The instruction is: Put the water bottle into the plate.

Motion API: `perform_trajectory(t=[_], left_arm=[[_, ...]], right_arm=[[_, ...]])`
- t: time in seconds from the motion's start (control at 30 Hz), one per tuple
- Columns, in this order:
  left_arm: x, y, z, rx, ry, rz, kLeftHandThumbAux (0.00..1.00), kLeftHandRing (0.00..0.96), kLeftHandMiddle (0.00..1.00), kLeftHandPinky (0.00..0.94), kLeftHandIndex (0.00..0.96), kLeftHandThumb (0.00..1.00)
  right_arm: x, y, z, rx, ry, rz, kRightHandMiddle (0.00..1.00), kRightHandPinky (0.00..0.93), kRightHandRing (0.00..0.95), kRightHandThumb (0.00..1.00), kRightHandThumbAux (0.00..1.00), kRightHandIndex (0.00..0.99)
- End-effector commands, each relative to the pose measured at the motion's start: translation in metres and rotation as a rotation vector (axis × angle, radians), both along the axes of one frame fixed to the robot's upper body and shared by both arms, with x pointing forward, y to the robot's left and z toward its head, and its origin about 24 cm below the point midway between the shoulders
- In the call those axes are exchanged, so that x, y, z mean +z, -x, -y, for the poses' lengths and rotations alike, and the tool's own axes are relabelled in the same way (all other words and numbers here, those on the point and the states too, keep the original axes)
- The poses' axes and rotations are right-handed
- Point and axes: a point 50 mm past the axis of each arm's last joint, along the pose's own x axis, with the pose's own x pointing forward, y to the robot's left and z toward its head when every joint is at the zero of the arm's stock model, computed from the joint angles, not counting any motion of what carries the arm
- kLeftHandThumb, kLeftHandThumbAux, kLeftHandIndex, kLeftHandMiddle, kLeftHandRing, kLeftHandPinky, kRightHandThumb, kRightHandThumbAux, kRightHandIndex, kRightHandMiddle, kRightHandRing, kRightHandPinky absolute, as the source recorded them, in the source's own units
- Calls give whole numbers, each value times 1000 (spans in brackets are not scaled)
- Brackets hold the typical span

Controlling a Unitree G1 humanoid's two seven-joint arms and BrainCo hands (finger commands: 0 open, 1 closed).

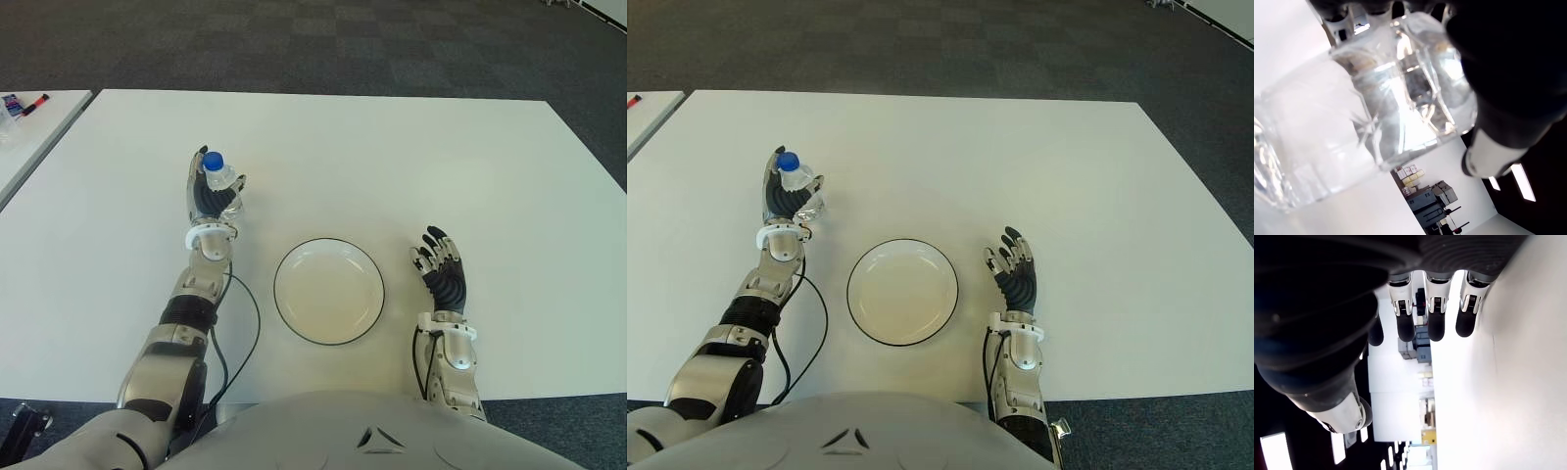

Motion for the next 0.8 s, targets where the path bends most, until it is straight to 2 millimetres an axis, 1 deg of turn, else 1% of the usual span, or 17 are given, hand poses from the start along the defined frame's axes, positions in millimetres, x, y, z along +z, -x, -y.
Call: perform_trajectory(t=[0.03,0.43,0.8], left_arm=[[-2,-1,3,-9,-13,-21,775,84,55,140,25,225],[-2,-1,4,-9,-11,-36,774,85,54,146,26,211],[-4,0,5,-2,-19,-56,788,86,55,143,23,215]], right_arm=[[-16,9,0,-16,-28,-105,141,146,118,474,778,164],[-16,9,-1,-14,-34,-104,140,147,117,467,801,155],[-15,9,-1,-17,-31,-94,136,141,113,457,797,154]])
